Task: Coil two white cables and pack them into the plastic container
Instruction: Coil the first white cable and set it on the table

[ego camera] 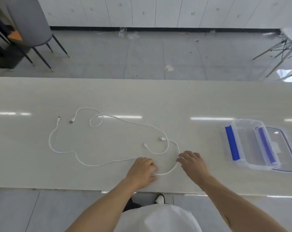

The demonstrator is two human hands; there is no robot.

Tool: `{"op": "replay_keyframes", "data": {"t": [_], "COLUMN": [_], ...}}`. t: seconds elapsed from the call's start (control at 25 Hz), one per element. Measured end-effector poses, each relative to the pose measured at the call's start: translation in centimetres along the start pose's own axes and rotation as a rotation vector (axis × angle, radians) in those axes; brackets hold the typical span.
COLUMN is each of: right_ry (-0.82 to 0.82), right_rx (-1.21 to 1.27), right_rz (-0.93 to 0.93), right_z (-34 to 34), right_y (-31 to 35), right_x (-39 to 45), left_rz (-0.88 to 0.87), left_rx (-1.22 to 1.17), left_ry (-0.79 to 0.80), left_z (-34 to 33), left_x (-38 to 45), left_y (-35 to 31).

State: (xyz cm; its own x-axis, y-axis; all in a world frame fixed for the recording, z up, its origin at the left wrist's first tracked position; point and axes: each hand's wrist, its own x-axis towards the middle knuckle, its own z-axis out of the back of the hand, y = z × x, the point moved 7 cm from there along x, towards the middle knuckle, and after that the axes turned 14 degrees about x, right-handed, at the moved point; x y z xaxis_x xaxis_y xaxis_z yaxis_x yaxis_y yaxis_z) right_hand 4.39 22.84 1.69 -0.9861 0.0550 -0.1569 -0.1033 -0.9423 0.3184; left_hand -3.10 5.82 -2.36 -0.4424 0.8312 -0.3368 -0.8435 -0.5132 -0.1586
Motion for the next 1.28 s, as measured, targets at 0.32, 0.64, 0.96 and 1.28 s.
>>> {"op": "replay_keyframes", "data": {"t": [0.32, 0.64, 0.96, 1.28], "right_ry": [-0.061, -0.204, -0.277, -0.209], "right_rx": [-0.002, 0.193, 0.398, 0.962], "right_rz": [-0.008, -0.079, -0.240, -0.426], "right_z": [0.0, 0.9, 2.1, 3.3], "right_y": [-0.2, -0.8, -0.8, -1.5], "right_x": [-0.1, -1.1, -1.1, 0.6], "left_rz": [-0.003, 0.158, 0.293, 0.579], "left_rx": [0.033, -0.521, -0.943, -1.378], "left_ry": [-0.078, -0.172, -0.266, -0.448], "left_z": [0.4, 4.9, 10.0, 10.4], "left_x": [0.1, -2.3, -2.5, -4.1], "left_y": [-1.0, 2.5, 6.1, 10.5]}}
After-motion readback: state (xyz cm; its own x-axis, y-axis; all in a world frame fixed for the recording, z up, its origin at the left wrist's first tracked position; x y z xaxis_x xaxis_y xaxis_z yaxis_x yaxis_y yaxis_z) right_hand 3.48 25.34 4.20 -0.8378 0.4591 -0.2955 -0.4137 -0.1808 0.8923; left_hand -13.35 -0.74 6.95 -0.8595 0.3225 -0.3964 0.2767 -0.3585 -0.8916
